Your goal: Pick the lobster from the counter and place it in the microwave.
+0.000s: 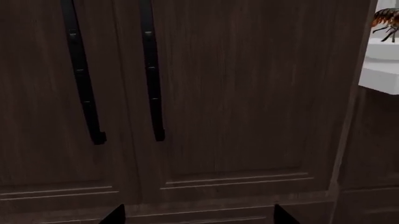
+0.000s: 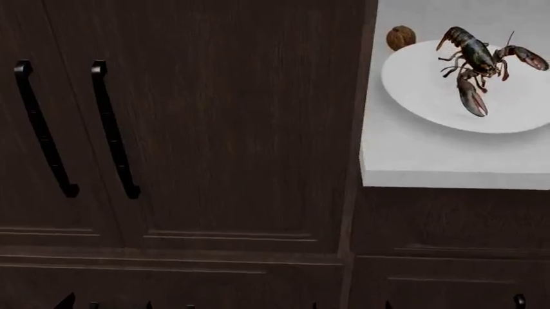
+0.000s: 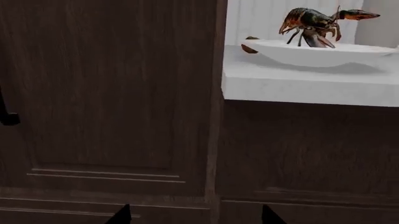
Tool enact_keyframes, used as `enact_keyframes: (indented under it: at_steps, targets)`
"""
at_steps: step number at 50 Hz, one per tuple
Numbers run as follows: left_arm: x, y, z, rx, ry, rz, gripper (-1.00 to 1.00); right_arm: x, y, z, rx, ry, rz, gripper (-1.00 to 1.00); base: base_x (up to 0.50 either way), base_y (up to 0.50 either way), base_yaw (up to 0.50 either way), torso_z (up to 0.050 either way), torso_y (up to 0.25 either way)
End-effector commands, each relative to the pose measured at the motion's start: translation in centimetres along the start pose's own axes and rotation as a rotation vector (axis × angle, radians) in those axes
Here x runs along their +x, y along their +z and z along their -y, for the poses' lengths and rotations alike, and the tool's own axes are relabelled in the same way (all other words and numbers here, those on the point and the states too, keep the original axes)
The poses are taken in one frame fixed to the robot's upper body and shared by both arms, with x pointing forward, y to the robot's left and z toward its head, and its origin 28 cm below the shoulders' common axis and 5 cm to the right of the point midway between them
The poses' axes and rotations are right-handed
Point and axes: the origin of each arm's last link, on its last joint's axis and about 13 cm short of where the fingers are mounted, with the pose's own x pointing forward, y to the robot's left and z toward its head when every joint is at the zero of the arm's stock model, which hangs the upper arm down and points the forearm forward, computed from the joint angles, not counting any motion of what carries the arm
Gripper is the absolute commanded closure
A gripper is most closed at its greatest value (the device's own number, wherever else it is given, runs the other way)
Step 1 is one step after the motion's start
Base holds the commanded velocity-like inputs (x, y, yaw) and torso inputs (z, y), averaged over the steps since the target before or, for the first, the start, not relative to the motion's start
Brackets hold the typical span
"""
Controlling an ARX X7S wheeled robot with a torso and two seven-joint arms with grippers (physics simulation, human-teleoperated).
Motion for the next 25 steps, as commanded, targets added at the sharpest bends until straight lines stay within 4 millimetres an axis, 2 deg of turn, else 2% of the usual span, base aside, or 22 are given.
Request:
enact_keyframes:
  at_steps: [1,14,19,25]
  targets:
    - [0.8,1.3,-0.6,-0.019,0.009,0.010,-1.00,0.0,0.9,0.8,-0.004,-0.038,0.048,-1.00,0.00,0.00,0.00,0.050,0.000]
    - [2.4,4.6,-1.7,-0.025,0.010,0.086,-1.00,-0.4,4.6,2.9,-0.061,-0.105,0.179,-1.00,0.00,0.00,0.00,0.050,0.000]
    - [2.7,5.8,-1.8,-0.021,-0.012,0.112,-1.00,-0.9,6.9,3.8,-0.090,-0.129,0.256,-1.00,0.00,0.00,0.00,0.050,0.000]
    - [3.4,8.2,-2.2,-0.040,-0.014,0.129,-1.00,-1.9,10.7,5.1,-0.139,-0.173,0.388,-1.00,0.00,0.00,0.00,0.050,0.000]
